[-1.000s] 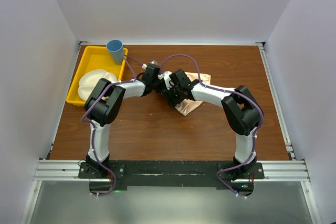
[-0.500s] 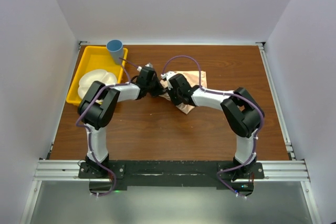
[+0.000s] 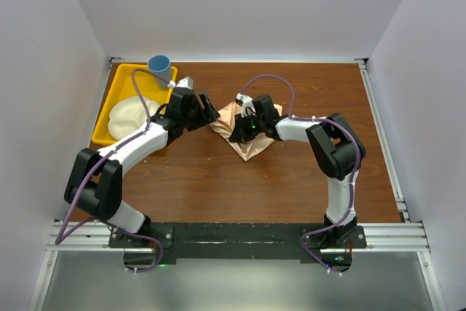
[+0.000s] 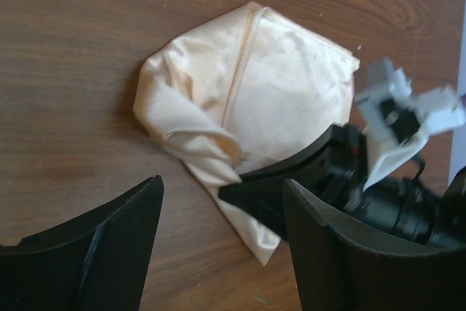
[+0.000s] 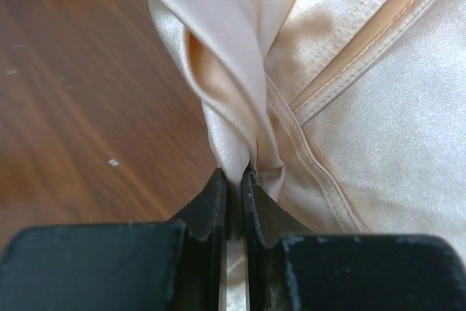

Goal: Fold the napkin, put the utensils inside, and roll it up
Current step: Roll the napkin with the utensil

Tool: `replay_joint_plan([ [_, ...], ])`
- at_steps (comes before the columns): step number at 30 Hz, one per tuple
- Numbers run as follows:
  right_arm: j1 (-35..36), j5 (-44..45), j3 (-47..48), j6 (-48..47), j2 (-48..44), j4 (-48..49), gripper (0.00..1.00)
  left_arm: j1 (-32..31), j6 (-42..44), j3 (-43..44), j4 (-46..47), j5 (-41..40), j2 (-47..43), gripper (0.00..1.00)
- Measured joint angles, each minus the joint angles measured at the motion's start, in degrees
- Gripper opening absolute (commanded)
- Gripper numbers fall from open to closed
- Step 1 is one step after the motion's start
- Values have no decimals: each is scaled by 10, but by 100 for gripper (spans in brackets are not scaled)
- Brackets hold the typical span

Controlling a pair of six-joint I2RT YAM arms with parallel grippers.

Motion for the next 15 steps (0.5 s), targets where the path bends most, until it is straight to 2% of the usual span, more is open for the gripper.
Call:
replay_joint_plan([
  [6,-58,-196,10,45,56,43,0,-3,-34,-71,-38,-2,-2,79],
  [10,-66,-277,10,77,80,55,0,-8,-64,-71,-44,10,51,80],
  [15,-64,-330,5,104,95,56,0,-11,-109,-46,-16,23,97,80],
])
